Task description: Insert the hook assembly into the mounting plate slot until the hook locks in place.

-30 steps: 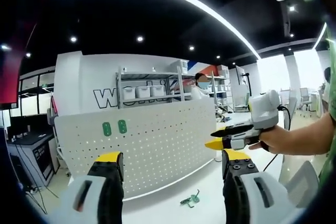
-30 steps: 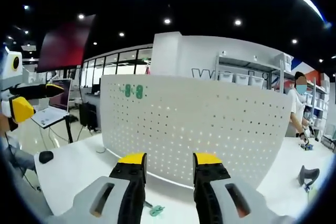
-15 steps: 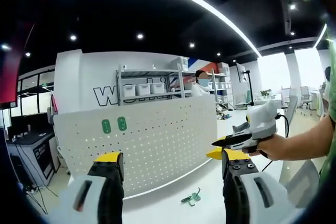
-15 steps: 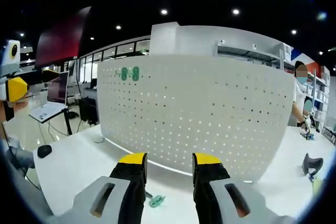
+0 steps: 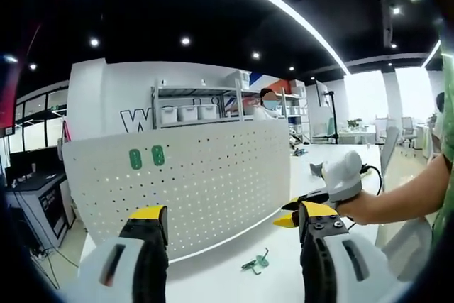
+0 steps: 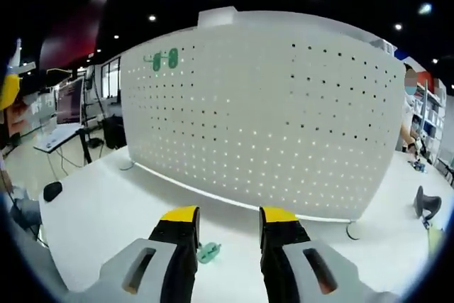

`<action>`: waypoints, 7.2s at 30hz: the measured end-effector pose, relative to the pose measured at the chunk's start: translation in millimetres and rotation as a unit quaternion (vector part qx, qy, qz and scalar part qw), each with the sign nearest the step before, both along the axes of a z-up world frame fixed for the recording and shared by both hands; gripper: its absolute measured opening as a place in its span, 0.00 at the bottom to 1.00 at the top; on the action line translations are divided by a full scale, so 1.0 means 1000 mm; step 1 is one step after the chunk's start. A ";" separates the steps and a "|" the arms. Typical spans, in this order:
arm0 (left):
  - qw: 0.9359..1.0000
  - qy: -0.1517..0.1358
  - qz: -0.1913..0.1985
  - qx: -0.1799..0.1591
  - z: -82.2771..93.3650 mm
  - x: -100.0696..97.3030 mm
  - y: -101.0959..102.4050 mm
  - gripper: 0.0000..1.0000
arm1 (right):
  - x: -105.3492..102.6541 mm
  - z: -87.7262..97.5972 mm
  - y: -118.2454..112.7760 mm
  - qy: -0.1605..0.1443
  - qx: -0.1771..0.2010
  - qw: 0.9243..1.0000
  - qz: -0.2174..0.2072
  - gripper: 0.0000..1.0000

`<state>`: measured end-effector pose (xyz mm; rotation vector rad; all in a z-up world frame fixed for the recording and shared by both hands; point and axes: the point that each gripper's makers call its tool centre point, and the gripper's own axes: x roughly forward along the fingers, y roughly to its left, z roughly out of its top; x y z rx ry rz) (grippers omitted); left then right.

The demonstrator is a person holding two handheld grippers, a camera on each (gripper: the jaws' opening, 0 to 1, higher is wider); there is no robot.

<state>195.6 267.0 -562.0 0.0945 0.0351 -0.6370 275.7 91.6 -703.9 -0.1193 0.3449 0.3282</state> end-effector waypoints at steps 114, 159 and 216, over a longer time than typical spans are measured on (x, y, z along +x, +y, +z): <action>1.000 0.012 -0.017 0.013 -0.007 0.007 -0.005 0.70 | 0.004 0.070 0.066 -0.027 0.065 0.992 0.102 0.01; 0.992 -0.075 -0.099 -0.013 0.090 -0.011 -0.050 0.29 | -0.092 0.253 0.107 -0.279 0.023 0.941 0.188 0.01; 0.993 -0.071 -0.085 -0.046 0.084 -0.006 -0.040 0.24 | -0.081 0.254 0.112 -0.277 0.070 0.941 0.183 0.01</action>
